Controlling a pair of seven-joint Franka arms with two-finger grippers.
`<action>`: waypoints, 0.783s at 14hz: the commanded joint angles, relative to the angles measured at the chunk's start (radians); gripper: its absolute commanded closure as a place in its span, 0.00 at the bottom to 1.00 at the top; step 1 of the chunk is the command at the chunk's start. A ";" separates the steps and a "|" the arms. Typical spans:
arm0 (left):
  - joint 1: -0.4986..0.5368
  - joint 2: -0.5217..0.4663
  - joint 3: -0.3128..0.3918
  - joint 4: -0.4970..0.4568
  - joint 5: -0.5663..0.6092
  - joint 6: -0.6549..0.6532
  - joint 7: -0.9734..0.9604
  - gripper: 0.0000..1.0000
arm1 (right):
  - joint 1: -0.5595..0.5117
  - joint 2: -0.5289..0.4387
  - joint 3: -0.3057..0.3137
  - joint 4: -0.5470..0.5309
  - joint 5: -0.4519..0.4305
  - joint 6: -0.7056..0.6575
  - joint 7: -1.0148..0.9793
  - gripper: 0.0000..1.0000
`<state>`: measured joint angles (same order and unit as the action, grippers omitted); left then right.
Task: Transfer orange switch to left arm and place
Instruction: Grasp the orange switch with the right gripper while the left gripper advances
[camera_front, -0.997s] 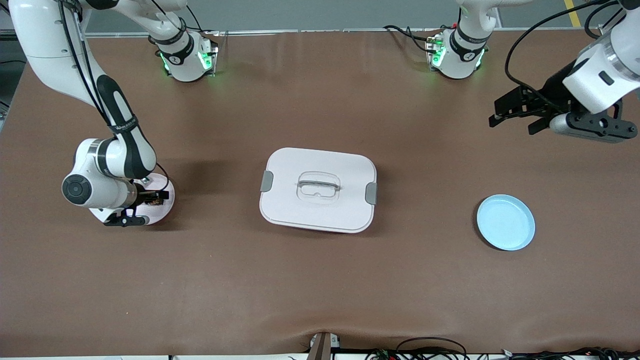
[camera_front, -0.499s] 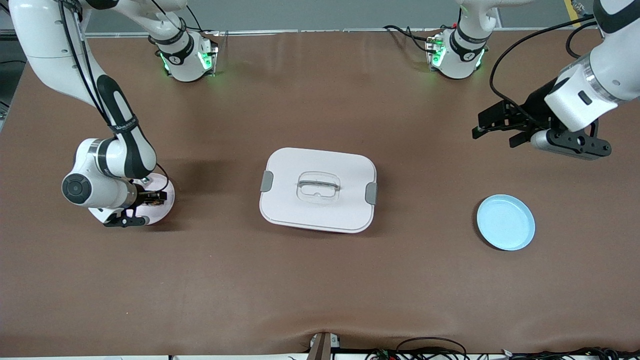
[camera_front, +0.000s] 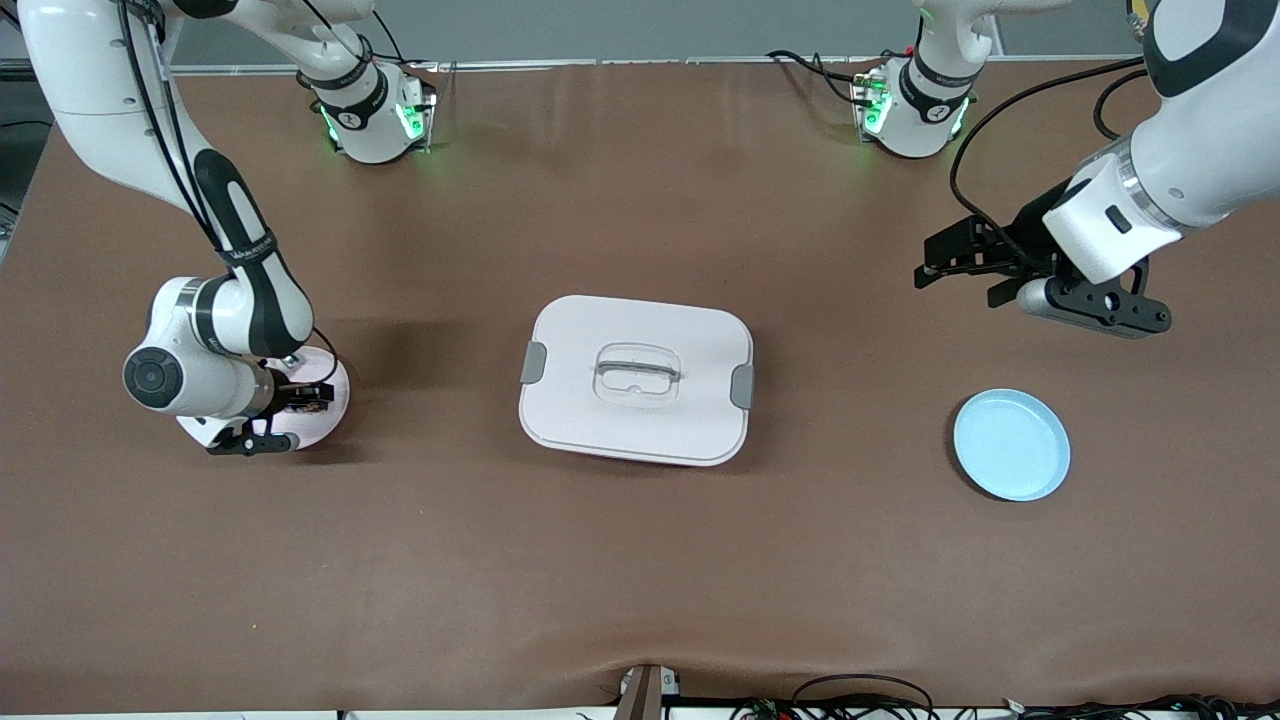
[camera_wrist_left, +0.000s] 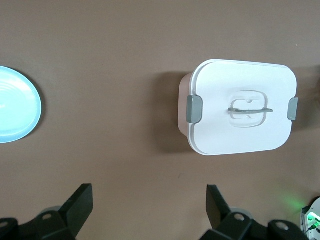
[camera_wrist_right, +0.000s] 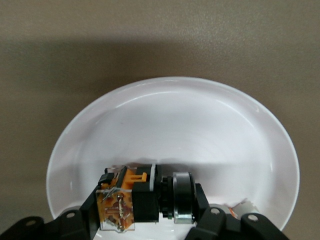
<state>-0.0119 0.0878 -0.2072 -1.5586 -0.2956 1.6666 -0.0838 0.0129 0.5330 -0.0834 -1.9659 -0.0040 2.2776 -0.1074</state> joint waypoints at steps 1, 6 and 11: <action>0.003 0.009 -0.003 0.008 -0.010 0.010 -0.004 0.00 | 0.012 -0.074 0.001 0.033 0.015 -0.131 -0.015 0.91; 0.004 0.001 -0.015 0.011 -0.011 0.012 -0.001 0.00 | 0.053 -0.223 0.001 0.126 0.012 -0.405 0.024 0.92; 0.003 -0.008 -0.034 0.005 -0.098 0.038 -0.001 0.00 | 0.205 -0.288 0.002 0.353 0.016 -0.774 0.354 0.93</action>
<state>-0.0129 0.0922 -0.2329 -1.5511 -0.3524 1.6830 -0.0837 0.1636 0.2430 -0.0746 -1.7016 -0.0013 1.6052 0.1427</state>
